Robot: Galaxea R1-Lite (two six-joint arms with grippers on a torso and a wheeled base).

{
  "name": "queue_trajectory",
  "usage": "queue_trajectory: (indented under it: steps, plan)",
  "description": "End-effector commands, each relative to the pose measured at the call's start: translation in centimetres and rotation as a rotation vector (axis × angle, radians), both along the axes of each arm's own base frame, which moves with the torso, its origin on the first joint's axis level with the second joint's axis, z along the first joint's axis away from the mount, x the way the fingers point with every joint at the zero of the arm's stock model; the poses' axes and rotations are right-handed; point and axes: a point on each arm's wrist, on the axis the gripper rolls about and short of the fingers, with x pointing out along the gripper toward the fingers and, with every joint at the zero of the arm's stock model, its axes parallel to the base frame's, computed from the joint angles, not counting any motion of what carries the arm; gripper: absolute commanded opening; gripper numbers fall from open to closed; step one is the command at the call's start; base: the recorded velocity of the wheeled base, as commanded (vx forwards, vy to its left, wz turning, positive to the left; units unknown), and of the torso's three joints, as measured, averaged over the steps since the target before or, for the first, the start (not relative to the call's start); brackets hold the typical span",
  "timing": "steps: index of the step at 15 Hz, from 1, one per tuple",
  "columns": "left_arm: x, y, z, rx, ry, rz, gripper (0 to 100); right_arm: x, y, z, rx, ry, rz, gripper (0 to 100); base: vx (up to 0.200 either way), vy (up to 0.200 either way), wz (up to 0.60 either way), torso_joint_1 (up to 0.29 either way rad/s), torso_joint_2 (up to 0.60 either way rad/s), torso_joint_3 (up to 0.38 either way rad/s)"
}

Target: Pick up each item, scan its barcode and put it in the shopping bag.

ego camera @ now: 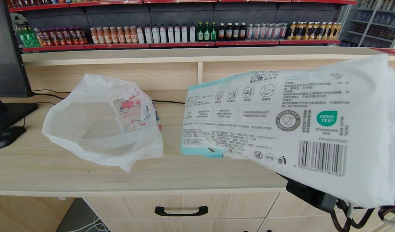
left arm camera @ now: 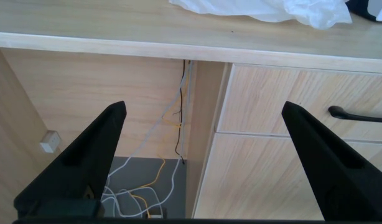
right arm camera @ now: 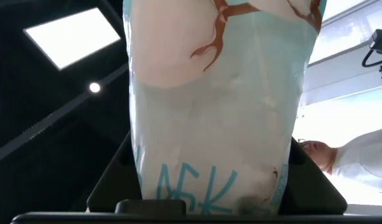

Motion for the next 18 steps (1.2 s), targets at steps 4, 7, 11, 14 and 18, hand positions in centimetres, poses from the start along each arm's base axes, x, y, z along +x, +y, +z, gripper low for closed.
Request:
queue_trajectory:
  steps: [4,7,11,14,18]
  plan:
    - [0.0,0.0,0.0,-0.001,-0.001,0.000,100,-2.7,-3.2,0.8,-0.028,-0.314,-0.158,0,0.000,0.000,0.00,0.000,0.00,0.000]
    - [0.0,0.0,0.0,-0.001,-0.001,0.000,100,-5.0,-5.0,-0.4,-0.120,-0.637,-0.303,0,0.000,0.000,0.00,0.000,0.00,0.000]
    - [0.0,0.0,0.0,-0.001,-0.001,0.000,100,-6.0,-5.8,-1.1,-0.217,-1.026,-0.439,0,0.000,0.000,0.00,0.000,0.00,0.000]
    - [0.0,0.0,0.0,-0.001,-0.001,0.000,100,-5.9,-6.4,-1.8,-0.298,-1.313,-0.504,0,0.000,0.000,0.00,0.000,0.00,0.000]
    - [0.0,0.0,0.0,-0.001,-0.001,0.000,100,-5.2,-6.7,-3.2,-0.440,-1.583,-0.606,0,0.000,0.000,0.00,0.000,0.00,0.000]
